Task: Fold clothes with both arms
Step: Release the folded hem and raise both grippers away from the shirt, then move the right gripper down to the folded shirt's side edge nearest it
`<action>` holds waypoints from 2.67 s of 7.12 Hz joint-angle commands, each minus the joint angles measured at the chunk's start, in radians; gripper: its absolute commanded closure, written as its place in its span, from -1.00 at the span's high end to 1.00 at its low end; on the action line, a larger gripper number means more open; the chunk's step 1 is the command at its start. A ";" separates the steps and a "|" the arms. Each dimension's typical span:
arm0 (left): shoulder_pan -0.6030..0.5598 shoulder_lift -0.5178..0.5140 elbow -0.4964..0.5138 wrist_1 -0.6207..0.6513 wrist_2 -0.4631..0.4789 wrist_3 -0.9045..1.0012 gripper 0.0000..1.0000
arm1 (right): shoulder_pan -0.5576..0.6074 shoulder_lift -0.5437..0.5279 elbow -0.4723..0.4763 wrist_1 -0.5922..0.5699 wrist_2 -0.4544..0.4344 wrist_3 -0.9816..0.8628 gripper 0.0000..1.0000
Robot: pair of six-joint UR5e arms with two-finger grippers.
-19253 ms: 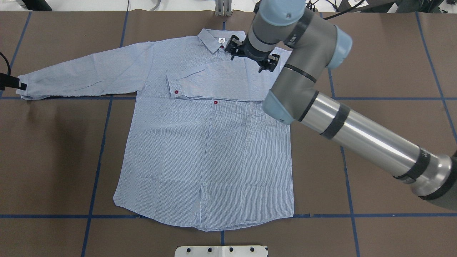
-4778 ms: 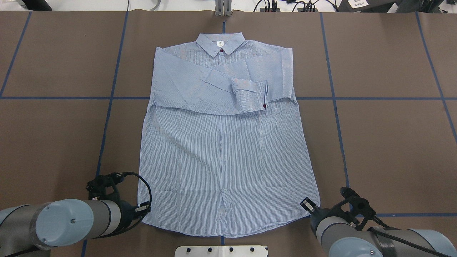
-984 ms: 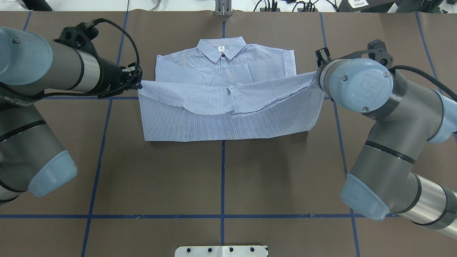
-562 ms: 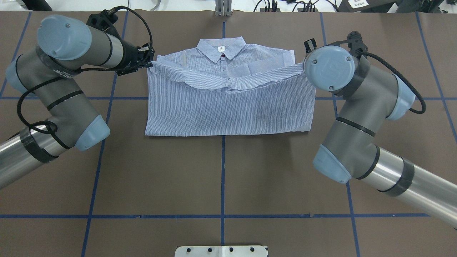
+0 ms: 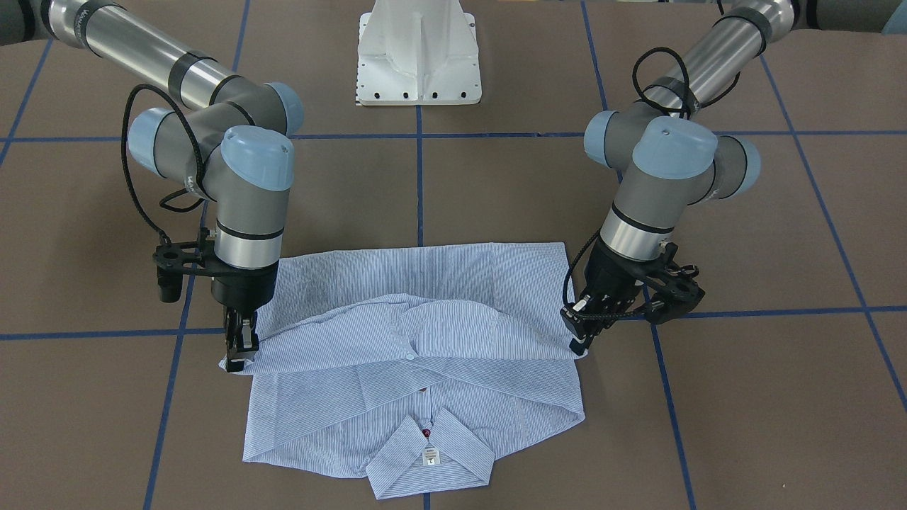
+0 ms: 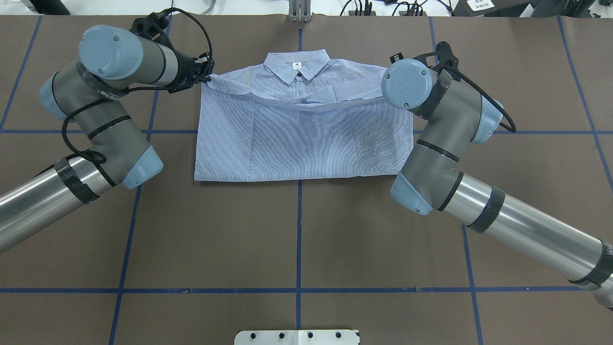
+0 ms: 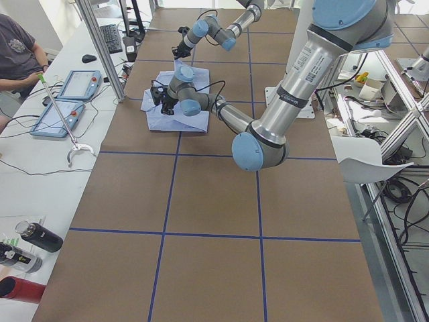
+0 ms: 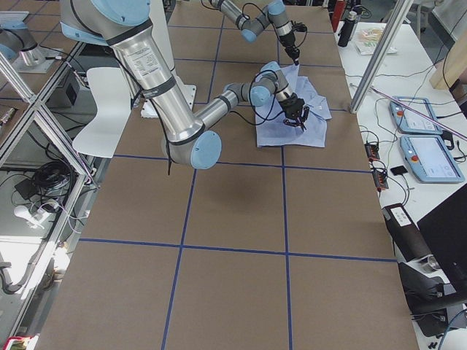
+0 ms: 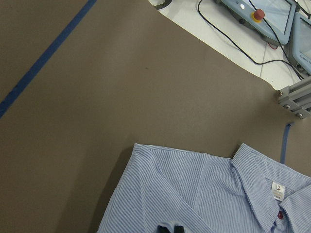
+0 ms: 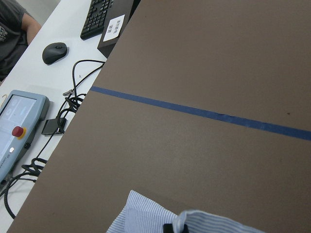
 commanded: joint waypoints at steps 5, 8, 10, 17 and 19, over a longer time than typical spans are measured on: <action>-0.028 -0.102 0.279 -0.152 0.096 0.035 0.20 | 0.091 0.158 -0.334 0.166 0.048 -0.217 1.00; -0.075 -0.063 0.246 -0.150 0.082 0.128 1.00 | 0.146 0.154 -0.275 0.166 0.131 -0.277 1.00; -0.075 0.039 0.101 -0.141 0.000 0.166 1.00 | 0.100 0.030 -0.107 0.161 0.164 -0.268 1.00; -0.084 0.093 0.002 -0.112 -0.007 0.169 1.00 | -0.115 -0.271 0.198 0.155 0.154 -0.150 0.99; -0.085 0.092 0.003 -0.112 -0.007 0.169 1.00 | -0.135 -0.277 0.200 0.155 0.154 -0.148 0.98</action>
